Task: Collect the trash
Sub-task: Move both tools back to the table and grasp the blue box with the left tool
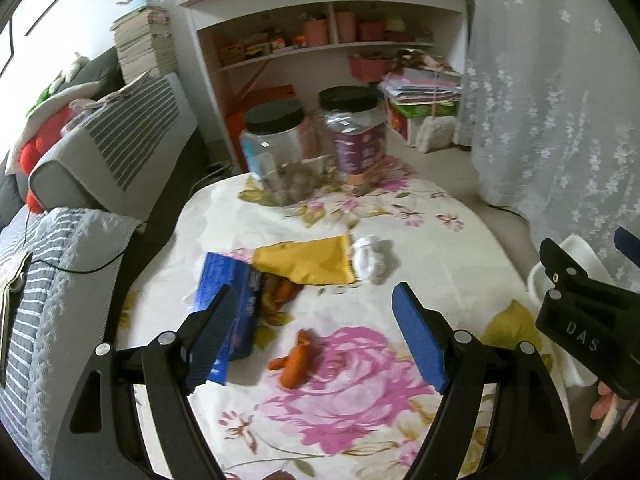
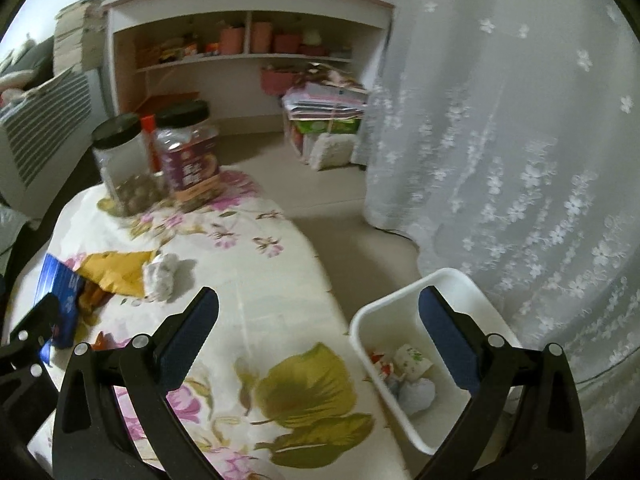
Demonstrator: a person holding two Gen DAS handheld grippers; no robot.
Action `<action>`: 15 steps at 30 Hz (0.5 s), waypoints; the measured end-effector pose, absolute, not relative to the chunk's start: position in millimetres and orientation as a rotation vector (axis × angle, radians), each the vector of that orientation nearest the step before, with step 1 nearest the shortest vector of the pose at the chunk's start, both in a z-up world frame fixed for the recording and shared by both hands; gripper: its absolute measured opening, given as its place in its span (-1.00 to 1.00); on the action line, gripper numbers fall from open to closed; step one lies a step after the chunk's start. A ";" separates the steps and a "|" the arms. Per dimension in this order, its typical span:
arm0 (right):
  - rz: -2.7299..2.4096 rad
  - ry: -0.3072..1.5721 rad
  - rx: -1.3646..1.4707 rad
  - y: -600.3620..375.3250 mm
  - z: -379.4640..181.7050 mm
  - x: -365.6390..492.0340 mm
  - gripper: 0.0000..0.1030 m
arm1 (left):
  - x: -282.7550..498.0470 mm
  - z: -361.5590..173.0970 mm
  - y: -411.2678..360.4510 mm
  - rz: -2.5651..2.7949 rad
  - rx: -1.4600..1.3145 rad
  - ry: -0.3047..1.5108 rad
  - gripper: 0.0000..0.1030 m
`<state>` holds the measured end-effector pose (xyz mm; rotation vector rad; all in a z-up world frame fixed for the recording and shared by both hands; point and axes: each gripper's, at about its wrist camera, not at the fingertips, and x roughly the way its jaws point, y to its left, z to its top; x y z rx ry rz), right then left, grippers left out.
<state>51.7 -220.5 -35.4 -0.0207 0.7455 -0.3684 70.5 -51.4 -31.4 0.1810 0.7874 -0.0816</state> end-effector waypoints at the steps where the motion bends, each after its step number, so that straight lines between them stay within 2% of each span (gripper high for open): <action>1: -0.360 0.750 -0.028 -215.7 -36.8 53.7 0.86 | 71.8 -32.3 -47.7 -0.076 0.179 0.790 0.51; 8: -0.295 0.785 -0.079 -181.9 -51.8 69.2 0.86 | 87.6 -49.7 -16.5 -0.028 0.178 0.845 0.51; 15: -0.222 0.839 -0.122 -151.4 -69.1 82.6 0.86 | 125.5 -85.2 18.7 0.016 0.174 0.980 0.51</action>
